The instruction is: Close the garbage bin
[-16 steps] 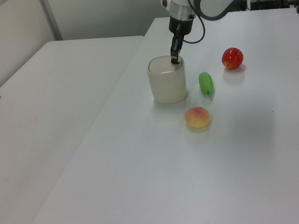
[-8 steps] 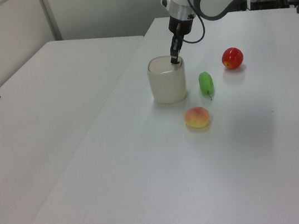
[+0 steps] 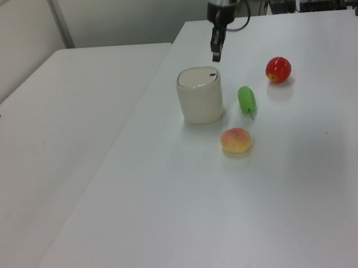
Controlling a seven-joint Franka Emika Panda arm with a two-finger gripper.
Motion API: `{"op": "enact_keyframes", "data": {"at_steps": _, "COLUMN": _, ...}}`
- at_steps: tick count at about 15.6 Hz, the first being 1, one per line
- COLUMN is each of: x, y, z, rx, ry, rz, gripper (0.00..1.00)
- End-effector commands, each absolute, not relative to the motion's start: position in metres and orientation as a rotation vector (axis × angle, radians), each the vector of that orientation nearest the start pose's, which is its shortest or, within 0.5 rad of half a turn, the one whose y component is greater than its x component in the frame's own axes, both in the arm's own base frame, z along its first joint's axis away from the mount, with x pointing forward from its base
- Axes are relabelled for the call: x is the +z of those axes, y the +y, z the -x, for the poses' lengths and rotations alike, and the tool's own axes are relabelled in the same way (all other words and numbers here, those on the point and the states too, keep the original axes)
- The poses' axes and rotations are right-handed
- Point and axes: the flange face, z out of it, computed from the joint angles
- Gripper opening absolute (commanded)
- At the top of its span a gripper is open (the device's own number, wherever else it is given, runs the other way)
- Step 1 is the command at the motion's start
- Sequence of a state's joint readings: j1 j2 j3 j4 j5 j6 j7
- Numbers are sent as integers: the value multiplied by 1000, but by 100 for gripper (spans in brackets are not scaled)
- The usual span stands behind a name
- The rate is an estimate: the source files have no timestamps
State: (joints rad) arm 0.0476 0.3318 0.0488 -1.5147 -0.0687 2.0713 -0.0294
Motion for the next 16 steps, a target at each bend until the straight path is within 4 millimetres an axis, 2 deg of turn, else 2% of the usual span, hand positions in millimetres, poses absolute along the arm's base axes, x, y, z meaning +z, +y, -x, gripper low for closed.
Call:
{"op": "enact_keyframes", "data": {"at_steps": 1, "x": 546, "y": 56, "z": -637, "rx": -225, "ry": -203, "rz": 3196, "gripper": 0}}
{"op": "enact_keyframes", "data": {"at_steps": 6, "x": 588, "y": 51, "z": -592, "rx": -64, "ry": -188, "rz": 3217, "gripper": 3}}
{"op": "enact_keyframes", "data": {"at_steps": 9, "x": 597, "y": 50, "z": -568, "rx": -12, "ry": -188, "rz": 3222, "gripper": 3}}
{"op": "enact_keyframes", "data": {"at_steps": 10, "x": 597, "y": 51, "z": -562, "rx": -2, "ry": -190, "rz": 3221, "gripper": 7}}
{"op": "enact_keyframes", "data": {"at_steps": 11, "x": 596, "y": 50, "z": -557, "rx": 0, "ry": -190, "rz": 3222, "gripper": 13}}
{"op": "enact_keyframes", "data": {"at_steps": 12, "x": 596, "y": 50, "z": -556, "rx": 6, "ry": -188, "rz": 3222, "gripper": 27}}
{"op": "enact_keyframes", "data": {"at_steps": 14, "x": 595, "y": 44, "z": -556, "rx": 21, "ry": -175, "rz": 3225, "gripper": 60}}
{"op": "enact_keyframes", "data": {"at_steps": 15, "x": 596, "y": 42, "z": -555, "rx": 26, "ry": -172, "rz": 3225, "gripper": 87}}
{"op": "enact_keyframes", "data": {"at_steps": 16, "x": 599, "y": 40, "z": -553, "rx": 22, "ry": -172, "rz": 3225, "gripper": 89}}
